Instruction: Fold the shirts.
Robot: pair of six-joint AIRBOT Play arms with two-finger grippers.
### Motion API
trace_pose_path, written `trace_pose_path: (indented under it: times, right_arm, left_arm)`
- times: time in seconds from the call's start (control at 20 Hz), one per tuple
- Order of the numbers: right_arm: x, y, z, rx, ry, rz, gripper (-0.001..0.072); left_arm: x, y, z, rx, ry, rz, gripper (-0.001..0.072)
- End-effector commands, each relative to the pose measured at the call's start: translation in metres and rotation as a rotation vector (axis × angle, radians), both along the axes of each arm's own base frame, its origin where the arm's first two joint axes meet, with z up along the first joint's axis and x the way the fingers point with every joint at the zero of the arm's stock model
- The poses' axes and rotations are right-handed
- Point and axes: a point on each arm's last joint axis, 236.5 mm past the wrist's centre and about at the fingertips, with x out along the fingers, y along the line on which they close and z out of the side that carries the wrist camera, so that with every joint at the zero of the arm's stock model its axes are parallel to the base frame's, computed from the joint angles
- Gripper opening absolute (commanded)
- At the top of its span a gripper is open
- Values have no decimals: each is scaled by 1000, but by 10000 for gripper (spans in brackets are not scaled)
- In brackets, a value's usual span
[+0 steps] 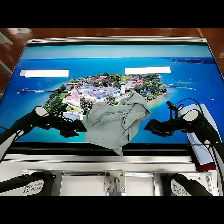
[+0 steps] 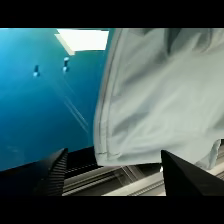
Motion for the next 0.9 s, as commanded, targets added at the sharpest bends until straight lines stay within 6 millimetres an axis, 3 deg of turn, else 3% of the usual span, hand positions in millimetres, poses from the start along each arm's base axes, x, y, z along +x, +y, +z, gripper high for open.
trace_pose_path:
  times: [0.0,0.1,0.15,0.2,0.3,0.35,0.6,0.65,0.7,0.75,0.85]
  right_arm:
    - [4,28,-11,78,21,-18,637]
    - [2,45,-20,76,28,14,638]
    - [1,52,-24,71,25,29,638]
    - [0,58,-28,64,22,44,638]
    - [0,66,-34,51,16,54,638]
    - [1,70,-37,47,12,54,638]
    - [25,92,-46,72,-38,-49,633]
    - [28,93,-47,73,-45,-62,492]
    - [28,94,-46,79,-42,-68,240]
    - [28,95,-44,86,-39,-66,74]
    - [26,101,-28,118,-62,33,69]
  left_arm:
    - [-5,-27,-18,-2,-6,13,710]
    - [-2,-35,-24,-12,0,38,706]
    - [2,-39,-25,-25,2,64,641]
    - [7,-41,-25,-40,1,93,482]
    - [13,-44,-23,-54,-6,124,85]
    - [14,-45,-21,-58,-30,96,40]
    - [20,-52,0,-92,-104,16,40]
    - [22,-52,5,-95,-123,13,39]
    - [25,-52,11,-100,-143,10,40]
    - [29,-52,17,-104,-168,2,39]
    - [41,-53,37,-118,-244,-17,39]
